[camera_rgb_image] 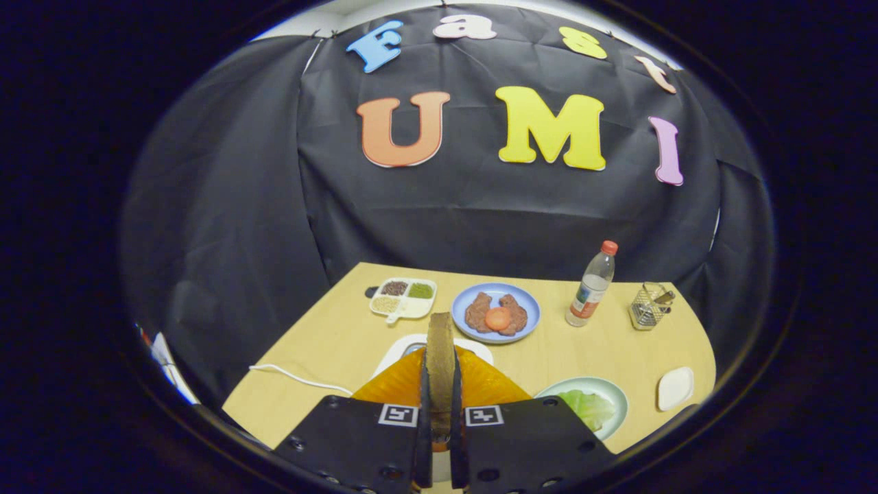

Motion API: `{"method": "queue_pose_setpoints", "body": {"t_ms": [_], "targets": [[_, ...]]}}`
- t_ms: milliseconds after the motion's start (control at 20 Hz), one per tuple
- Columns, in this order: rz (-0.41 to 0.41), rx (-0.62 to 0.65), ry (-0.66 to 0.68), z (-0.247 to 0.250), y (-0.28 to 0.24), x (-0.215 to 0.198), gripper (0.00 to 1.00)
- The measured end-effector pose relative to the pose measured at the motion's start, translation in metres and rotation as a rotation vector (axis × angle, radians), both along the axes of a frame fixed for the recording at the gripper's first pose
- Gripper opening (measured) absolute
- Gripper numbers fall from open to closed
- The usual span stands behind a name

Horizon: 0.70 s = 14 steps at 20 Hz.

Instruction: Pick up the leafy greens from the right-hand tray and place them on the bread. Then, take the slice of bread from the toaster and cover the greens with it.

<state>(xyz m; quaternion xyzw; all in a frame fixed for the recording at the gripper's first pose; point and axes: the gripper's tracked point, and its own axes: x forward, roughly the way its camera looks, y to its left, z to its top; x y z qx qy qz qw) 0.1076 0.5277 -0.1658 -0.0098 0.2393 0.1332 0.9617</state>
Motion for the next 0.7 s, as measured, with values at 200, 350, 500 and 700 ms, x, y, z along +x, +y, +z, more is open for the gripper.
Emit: {"method": "queue_pose_setpoints", "body": {"t_ms": [200, 350, 500, 700], "targets": [[-0.001, 0.055, -0.045, 0.042, -0.028, -0.004, 0.10], [-0.043, 0.070, -0.061, 0.052, -0.068, -0.006, 0.10], [-0.114, 0.063, -0.035, 0.029, -0.113, -0.004, 0.10], [-0.163, 0.071, 0.045, -0.021, -0.146, 0.002, 0.10]]}}
